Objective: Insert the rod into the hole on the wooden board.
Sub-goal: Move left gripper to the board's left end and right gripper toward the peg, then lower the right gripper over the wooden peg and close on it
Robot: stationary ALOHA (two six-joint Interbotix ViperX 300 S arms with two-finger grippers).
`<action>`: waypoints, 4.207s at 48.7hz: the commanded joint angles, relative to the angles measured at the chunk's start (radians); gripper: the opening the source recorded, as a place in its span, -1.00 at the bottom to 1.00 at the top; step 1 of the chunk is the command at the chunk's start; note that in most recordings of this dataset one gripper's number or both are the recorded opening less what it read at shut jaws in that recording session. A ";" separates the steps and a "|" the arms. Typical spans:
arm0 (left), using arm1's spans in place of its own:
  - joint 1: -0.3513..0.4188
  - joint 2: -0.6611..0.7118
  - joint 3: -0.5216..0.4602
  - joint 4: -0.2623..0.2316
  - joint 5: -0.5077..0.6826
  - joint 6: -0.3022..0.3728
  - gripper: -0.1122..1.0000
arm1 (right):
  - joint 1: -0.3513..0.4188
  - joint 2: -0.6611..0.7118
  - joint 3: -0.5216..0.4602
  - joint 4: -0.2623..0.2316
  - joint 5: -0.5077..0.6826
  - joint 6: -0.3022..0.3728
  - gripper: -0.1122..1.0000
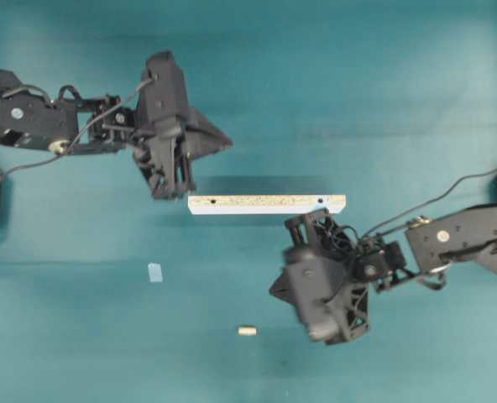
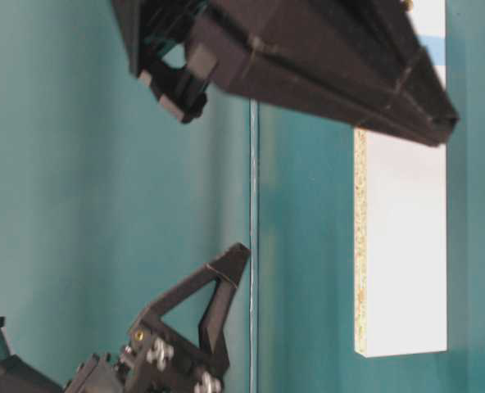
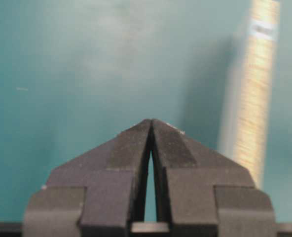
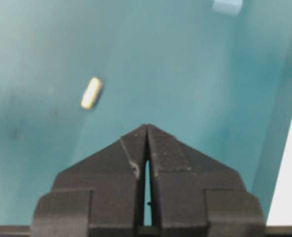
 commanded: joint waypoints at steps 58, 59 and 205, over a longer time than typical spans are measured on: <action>-0.097 0.135 -0.017 0.000 -0.005 0.003 0.99 | 0.028 0.193 -0.439 0.044 0.597 0.354 0.47; -0.097 0.135 -0.015 0.000 -0.005 0.003 0.99 | 0.028 0.196 -0.442 0.048 0.597 0.354 0.47; -0.097 0.135 0.011 -0.002 -0.005 -0.003 0.99 | 0.049 0.514 -0.713 0.107 0.683 0.291 -0.17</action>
